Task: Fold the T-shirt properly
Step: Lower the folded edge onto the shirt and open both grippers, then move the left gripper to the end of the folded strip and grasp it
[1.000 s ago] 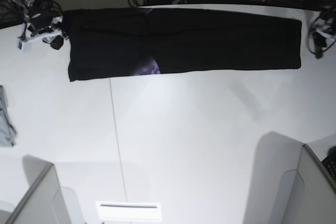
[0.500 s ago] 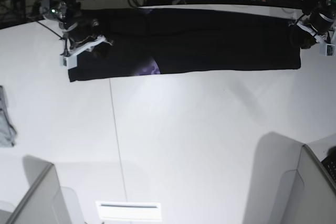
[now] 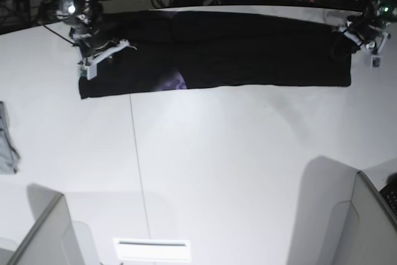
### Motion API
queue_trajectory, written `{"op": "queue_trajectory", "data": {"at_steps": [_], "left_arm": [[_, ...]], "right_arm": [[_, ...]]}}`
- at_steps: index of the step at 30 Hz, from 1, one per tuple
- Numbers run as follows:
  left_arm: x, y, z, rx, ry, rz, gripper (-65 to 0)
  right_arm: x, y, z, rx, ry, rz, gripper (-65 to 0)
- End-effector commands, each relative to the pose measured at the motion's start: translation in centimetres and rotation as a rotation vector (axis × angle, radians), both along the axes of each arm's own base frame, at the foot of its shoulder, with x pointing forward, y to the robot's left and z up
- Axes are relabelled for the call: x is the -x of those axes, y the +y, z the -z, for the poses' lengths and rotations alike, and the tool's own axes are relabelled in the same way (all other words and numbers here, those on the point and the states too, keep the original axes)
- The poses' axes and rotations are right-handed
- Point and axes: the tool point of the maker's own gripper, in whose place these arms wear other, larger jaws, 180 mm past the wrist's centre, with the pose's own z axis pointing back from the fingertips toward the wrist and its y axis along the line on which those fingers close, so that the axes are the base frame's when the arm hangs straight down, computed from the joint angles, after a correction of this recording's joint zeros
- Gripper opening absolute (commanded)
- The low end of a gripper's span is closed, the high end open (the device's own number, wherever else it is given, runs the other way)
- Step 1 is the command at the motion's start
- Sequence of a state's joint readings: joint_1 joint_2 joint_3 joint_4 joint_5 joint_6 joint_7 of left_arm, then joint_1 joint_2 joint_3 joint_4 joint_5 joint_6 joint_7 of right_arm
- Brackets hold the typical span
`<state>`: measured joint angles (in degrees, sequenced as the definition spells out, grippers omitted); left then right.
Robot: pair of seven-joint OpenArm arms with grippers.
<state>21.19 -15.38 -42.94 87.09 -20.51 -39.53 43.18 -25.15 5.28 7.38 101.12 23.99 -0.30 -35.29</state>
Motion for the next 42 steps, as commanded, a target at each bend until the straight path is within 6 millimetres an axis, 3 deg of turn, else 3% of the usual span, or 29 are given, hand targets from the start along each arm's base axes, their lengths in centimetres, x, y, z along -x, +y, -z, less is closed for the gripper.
{"op": "queue_trajectory", "data": {"at_steps": [1,4,8,18,23,26,28,31,35,38,42], "left_arm": [[-0.2,-0.1,0.3,-0.002,0.003,0.014,-65.0],[-1.1,-0.4,1.3,0.003,0.007,0.010,-65.0],[-2.7,0.1,1.0,-0.022,-0.005,0.011,-65.0],[-7.0,0.8,-0.8,-0.082,-0.017,0.014,-65.0],[-8.9,1.2,-2.2,-0.092,-0.049,0.008,-65.0],[-9.5,1.3,-4.0,-0.127,-0.090,0.019,-65.0],[-9.6,1.5,-5.5,-0.166,-0.094,0.025,-65.0],[-8.9,3.4,-8.3,-0.227,-0.116,-0.034,-65.0],[-9.0,4.0,-12.3,-0.317,-0.182,-0.049,-65.0],[-9.0,3.7,-13.9,-0.358,-0.212,-0.035,-65.0],[-7.6,4.7,-14.3,-0.340,-0.229,-0.071,-65.0]], "right_arm": [[-0.2,-0.3,0.3,0.023,0.009,-0.002,-65.0],[-0.7,-0.4,1.7,0.040,0.038,0.002,-65.0],[-2.4,-0.7,2.8,0.038,0.051,0.011,-65.0],[-7.3,-1.0,2.2,0.033,0.004,0.025,-65.0],[-7.6,-2.3,2.1,0.052,0.017,0.123,-65.0],[-7.8,-2.3,1.8,0.054,0.007,0.129,-65.0],[-8.1,-2.3,0.9,0.056,-0.020,0.127,-65.0],[-8.9,-2.1,-1.3,0.058,-0.086,0.121,-65.0],[-9.9,-1.7,-5.2,0.062,-0.199,0.108,-65.0],[-10.6,-1.3,-8.9,0.067,-0.299,0.093,-65.0],[-10.0,-0.8,-12.3,0.070,-0.387,0.080,-65.0]]}}
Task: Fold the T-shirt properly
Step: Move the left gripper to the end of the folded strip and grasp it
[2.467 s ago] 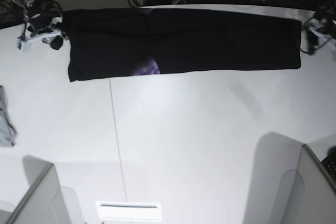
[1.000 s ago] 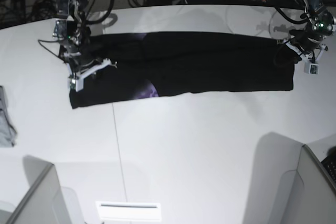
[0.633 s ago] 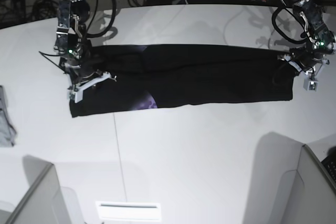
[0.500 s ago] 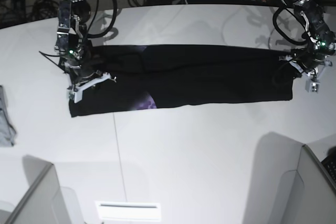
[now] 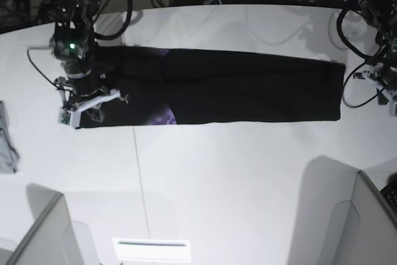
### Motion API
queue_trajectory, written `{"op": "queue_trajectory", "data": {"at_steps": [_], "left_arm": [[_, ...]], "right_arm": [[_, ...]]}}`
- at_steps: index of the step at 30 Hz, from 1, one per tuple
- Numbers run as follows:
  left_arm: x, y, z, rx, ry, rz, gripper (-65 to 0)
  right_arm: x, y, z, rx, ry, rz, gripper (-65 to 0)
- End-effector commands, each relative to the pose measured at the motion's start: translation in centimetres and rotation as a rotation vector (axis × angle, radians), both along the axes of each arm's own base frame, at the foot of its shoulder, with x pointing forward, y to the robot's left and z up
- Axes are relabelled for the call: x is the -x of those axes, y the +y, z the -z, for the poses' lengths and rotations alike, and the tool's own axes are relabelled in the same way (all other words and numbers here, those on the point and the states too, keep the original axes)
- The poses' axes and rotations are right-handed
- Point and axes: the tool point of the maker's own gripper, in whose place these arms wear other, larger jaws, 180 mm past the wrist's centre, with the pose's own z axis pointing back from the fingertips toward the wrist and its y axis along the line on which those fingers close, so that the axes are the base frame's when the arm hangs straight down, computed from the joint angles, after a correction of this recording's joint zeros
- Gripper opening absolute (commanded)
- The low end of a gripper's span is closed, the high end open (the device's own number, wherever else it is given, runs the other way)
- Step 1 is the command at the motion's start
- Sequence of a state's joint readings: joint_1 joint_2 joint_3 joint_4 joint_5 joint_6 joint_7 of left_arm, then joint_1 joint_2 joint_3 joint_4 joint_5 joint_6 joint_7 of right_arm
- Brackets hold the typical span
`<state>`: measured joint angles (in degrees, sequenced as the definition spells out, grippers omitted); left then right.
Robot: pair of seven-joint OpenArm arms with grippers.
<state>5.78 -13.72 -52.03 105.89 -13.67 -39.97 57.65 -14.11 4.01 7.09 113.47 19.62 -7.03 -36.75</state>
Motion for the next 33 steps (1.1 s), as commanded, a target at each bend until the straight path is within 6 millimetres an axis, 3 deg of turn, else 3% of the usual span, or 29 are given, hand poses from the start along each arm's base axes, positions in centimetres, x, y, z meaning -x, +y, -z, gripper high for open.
{"op": "queue_trajectory", "data": {"at_steps": [1,3,4,7,10,13,17,21,33], "left_arm": [[-0.1,1.1,-1.9,-0.022,-0.055,-0.010,-65.0],[0.7,2.0,-2.8,0.007,-0.110,-0.046,-65.0],[1.3,2.4,-2.9,0.015,-0.119,-0.061,-61.7],[1.8,2.9,-3.4,0.043,-0.148,-0.067,-37.5],[1.7,2.1,-2.8,0.104,-0.155,-0.026,-16.1],[1.7,1.2,-1.6,0.210,-0.178,-0.005,-3.6],[1.2,-0.1,2.6,0.348,-0.118,0.002,-1.8],[0.6,-1.5,5.5,0.418,-0.050,0.027,-1.8],[-1.3,-4.4,9.1,0.534,0.021,0.067,-1.8]], "right_arm": [[-0.2,0.1,-1.2,0.003,-0.042,-0.005,-65.0],[0.2,0.2,-1.0,0.002,-0.034,-0.005,-65.0],[0.4,0.2,-0.7,0.000,-0.027,-0.005,-65.0],[1.2,0.2,0.1,-0.002,-0.001,-0.004,-65.0],[1.6,0.3,0.4,-0.001,0.012,-0.009,-65.0],[1.9,1.0,0.6,0.005,0.013,-0.059,-65.0],[2.4,1.2,1.0,0.008,0.024,-0.077,-65.0],[2.9,1.2,1.3,0.007,0.038,-0.077,-65.0],[3.5,1.2,1.9,0.006,0.058,-0.077,-65.0]]}}
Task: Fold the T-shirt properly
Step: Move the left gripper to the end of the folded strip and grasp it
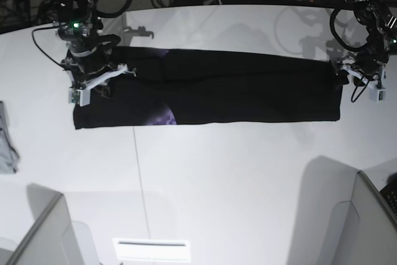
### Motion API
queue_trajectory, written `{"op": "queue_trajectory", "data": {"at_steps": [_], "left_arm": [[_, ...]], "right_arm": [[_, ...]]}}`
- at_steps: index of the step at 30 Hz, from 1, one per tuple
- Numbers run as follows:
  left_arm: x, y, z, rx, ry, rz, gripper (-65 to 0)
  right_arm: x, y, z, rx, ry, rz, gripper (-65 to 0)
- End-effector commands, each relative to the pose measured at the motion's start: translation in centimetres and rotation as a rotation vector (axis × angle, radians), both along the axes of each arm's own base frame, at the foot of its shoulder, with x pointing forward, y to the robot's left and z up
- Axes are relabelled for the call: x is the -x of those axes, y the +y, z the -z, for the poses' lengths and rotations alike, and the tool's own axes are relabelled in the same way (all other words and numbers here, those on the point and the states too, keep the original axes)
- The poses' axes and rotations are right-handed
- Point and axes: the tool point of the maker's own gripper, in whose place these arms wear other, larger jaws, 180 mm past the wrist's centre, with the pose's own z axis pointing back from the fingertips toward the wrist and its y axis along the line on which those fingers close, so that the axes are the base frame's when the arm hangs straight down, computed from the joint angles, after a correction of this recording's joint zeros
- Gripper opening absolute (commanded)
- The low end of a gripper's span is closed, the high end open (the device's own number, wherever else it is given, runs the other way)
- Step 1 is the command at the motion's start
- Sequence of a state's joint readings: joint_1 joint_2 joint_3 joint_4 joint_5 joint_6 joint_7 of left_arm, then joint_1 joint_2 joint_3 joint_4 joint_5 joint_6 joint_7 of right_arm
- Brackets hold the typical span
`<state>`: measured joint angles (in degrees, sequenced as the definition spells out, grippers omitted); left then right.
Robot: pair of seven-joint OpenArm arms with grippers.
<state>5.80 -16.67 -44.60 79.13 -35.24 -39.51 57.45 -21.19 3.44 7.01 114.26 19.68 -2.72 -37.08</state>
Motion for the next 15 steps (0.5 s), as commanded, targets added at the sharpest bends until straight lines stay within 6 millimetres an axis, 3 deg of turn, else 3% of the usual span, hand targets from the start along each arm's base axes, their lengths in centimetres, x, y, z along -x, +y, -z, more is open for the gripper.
{"op": "queue_trajectory", "data": {"at_steps": [1,8,13,15], "left_arm": [[-1.0,0.6,-1.5,-0.018,-0.052,0.009,-1.8],[-0.7,1.7,0.8,-0.060,0.045,-0.009,-2.0],[-0.7,2.0,1.1,-0.089,0.071,-0.007,-2.1],[-0.7,2.0,1.1,-0.089,0.071,-0.007,-6.3]], "right_arm": [[-0.5,-0.1,-1.0,0.005,-0.043,-0.003,-65.0],[-0.4,-0.1,-0.9,0.005,-0.042,-0.003,-65.0],[-0.4,-0.1,-0.9,0.004,-0.042,-0.002,-65.0],[-0.4,-0.1,-0.9,0.004,-0.042,-0.002,-65.0]]}}
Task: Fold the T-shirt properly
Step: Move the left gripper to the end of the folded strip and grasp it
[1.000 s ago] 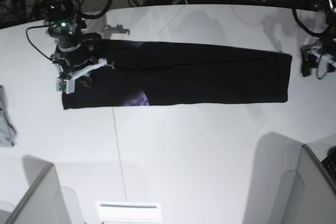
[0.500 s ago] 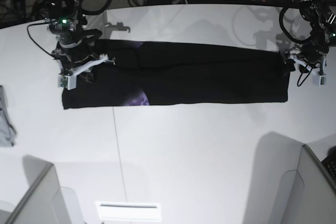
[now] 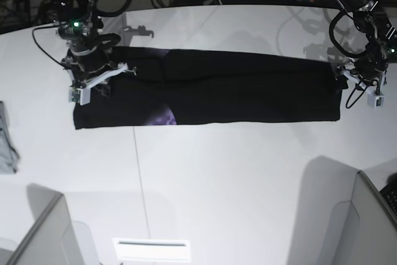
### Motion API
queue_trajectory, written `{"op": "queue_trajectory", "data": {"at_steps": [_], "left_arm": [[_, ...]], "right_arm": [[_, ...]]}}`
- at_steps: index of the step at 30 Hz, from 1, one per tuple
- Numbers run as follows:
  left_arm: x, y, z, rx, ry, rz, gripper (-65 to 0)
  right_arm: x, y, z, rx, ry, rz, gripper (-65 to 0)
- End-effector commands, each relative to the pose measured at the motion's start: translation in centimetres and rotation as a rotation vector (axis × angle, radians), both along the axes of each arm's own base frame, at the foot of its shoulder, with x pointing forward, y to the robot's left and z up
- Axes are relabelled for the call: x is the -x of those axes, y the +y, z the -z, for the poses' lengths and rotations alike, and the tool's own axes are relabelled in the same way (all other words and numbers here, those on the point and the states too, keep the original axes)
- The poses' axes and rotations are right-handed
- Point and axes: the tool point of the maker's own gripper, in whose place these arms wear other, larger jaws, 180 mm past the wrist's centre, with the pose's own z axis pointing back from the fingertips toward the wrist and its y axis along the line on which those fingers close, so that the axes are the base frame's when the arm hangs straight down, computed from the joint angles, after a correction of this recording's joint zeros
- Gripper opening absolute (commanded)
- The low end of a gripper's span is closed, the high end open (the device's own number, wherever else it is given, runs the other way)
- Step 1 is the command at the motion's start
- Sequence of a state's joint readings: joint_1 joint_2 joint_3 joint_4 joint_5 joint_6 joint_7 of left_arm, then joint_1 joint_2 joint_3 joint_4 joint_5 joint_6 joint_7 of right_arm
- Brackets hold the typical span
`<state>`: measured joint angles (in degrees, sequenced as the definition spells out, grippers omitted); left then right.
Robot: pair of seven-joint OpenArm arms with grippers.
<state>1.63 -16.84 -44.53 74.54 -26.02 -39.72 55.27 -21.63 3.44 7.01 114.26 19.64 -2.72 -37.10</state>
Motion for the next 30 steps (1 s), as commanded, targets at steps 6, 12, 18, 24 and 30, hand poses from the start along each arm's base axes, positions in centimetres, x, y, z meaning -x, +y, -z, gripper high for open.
{"op": "queue_trajectory", "data": {"at_steps": [6,12,18,24,30], "left_arm": [[-0.1,-0.3,0.1,-0.017,0.026,0.037,-35.4],[-0.4,-1.3,0.5,-0.016,0.039,0.075,-40.2],[-0.4,-1.0,0.3,-0.020,0.038,0.072,-65.0],[-0.5,-0.8,-0.1,-0.033,0.012,0.071,-65.0],[0.1,-0.2,-1.7,-0.102,-0.071,0.085,-65.0]], "right_arm": [[-0.8,-0.1,-1.2,0.003,-0.051,-0.002,-65.0],[-0.8,-0.1,-1.2,0.003,-0.053,-0.002,-65.0],[-0.8,-0.1,-1.2,0.003,-0.051,-0.002,-65.0],[-0.8,-0.1,-1.2,0.003,-0.051,-0.002,-65.0],[-0.8,0.0,-1.2,0.002,-0.051,-0.002,-65.0]]}}
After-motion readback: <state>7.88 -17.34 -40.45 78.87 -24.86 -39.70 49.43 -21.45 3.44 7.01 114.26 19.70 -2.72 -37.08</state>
